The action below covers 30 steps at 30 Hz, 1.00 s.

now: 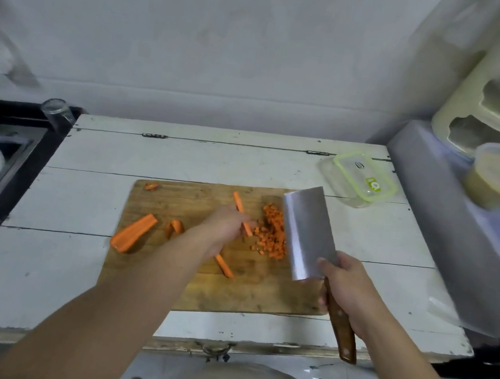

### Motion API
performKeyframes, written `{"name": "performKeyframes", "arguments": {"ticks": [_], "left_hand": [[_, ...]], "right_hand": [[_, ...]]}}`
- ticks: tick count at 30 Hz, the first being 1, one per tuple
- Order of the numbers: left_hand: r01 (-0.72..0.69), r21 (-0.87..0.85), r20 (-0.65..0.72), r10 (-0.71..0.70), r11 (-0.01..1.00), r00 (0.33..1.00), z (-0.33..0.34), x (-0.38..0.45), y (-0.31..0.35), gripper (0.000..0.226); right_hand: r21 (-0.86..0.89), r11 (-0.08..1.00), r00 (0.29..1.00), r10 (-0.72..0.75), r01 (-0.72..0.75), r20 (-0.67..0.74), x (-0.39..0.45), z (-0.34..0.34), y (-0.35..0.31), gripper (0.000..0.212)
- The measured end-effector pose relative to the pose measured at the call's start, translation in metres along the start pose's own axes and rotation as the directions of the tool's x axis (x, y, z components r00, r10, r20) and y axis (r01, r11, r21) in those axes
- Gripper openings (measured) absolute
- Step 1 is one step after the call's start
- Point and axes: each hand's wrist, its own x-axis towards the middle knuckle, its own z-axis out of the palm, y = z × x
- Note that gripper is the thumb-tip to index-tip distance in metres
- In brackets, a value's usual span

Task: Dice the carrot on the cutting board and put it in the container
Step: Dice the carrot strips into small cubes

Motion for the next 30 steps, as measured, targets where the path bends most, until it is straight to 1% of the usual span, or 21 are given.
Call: {"name": "performKeyframes", "arguments": {"ticks": [2,4,5,6,8,9,12,13,14,15,16,17,18,19,20,22,24,26,28,29,30], "left_hand": [[0.01,-0.084,0.008,-0.01,0.996,1.0,-0.004,-0.007,0.002,0.021],[-0.006,-0.077,-0.028,0.004,0.997,1.0,-0.012,-0.009,0.003,0.023],[-0.014,-0.015,-0.062,0.013,1.0,0.998,-0.018,-0.011,0.003,0.021],[-0.02,0.102,-0.102,0.03,0.995,0.994,-0.024,-0.012,0.003,0.017],[0.019,0.311,-0.16,0.032,0.95,0.987,-0.032,-0.015,-0.001,0.015],[0.041,0.349,-0.15,0.012,0.936,0.989,-0.032,-0.019,-0.001,0.017],[0.075,0.362,-0.106,-0.039,0.929,0.994,-0.018,-0.025,-0.005,0.019],[0.048,0.398,-0.096,-0.01,0.916,0.995,-0.012,-0.026,-0.007,0.02],[-0.011,0.473,-0.083,0.057,0.881,0.995,-0.009,-0.026,-0.007,0.019],[-0.091,0.591,-0.06,0.157,0.802,0.986,-0.01,-0.026,-0.007,0.016],[-0.183,0.726,-0.017,0.284,0.663,0.959,-0.016,-0.027,-0.005,0.012],[-0.273,0.835,0.065,0.407,0.478,0.911,-0.023,-0.027,-0.005,0.013],[-0.348,0.892,0.187,0.468,0.287,0.864,-0.033,-0.025,-0.006,0.017],[-0.412,0.901,0.313,0.452,0.138,0.835,-0.043,-0.025,-0.008,0.022],[-0.472,0.88,0.418,0.389,0.051,0.821,-0.052,-0.024,-0.011,0.027],[-0.56,0.828,0.545,0.28,-0.034,0.79,-0.067,-0.025,-0.023,0.036],[-0.6,0.789,0.611,0.276,-0.132,0.742,-0.078,-0.026,-0.035,0.042],[-0.613,0.754,0.656,0.31,-0.235,0.688,-0.084,-0.025,-0.045,0.042],[-0.588,0.75,0.662,0.372,-0.303,0.651,-0.079,-0.027,-0.054,0.032],[-0.563,0.768,0.639,0.429,-0.307,0.638,-0.073,-0.03,-0.058,0.026],[-0.525,0.806,0.586,0.49,-0.274,0.645,-0.064,-0.036,-0.062,0.02]], "right_hand": [[-0.001,1.0,1.0,-0.003,0.003,-0.005,-0.001,0.001,0.002,0.016],[-0.002,1.0,1.0,-0.006,0.006,-0.006,0.0,0.002,0.005,0.016],[-0.008,1.0,1.0,-0.004,0.004,-0.006,0.0,0.003,0.007,0.017],[-0.024,1.0,1.0,-0.001,0.001,-0.008,0.0,0.003,0.009,0.016],[-0.07,0.998,1.0,-0.006,0.005,-0.007,-0.001,0.004,0.012,0.015],[-0.088,0.996,1.0,-0.007,0.006,-0.003,0.0,0.006,0.013,0.015],[-0.117,0.993,1.0,0.001,0.002,0.027,0.001,0.014,0.015,0.015],[-0.136,0.991,0.999,0.003,0.002,0.037,0.001,0.015,0.016,0.015],[-0.154,0.988,0.999,0.003,0.003,0.042,0.001,0.016,0.017,0.015],[-0.169,0.986,0.999,0.002,0.006,0.046,0.001,0.017,0.016,0.015],[-0.178,0.984,0.999,0.002,0.007,0.052,0.0,0.017,0.016,0.015],[-0.183,0.983,0.998,0.002,0.008,0.058,-0.001,0.018,0.016,0.015],[-0.183,0.983,0.998,0.004,0.008,0.06,-0.002,0.018,0.015,0.015],[-0.178,0.984,0.998,0.004,0.006,0.059,-0.003,0.017,0.015,0.015],[-0.171,0.985,0.998,0.003,0.007,0.056,-0.004,0.017,0.015,0.015],[-0.168,0.986,0.999,-0.001,0.01,0.05,-0.006,0.015,0.015,0.015],[-0.162,0.987,0.999,-0.001,0.008,0.039,-0.006,0.013,0.016,0.015],[-0.15,0.989,0.999,0.001,0.004,0.036,-0.005,0.013,0.019,0.015],[-0.148,0.989,0.999,0.003,0.003,0.04,-0.004,0.014,0.022,0.015],[-0.156,0.988,0.999,0.004,0.003,0.043,-0.004,0.014,0.023,0.015],[-0.169,0.986,0.999,0.005,0.003,0.046,-0.004,0.015,0.023,0.014]]}}
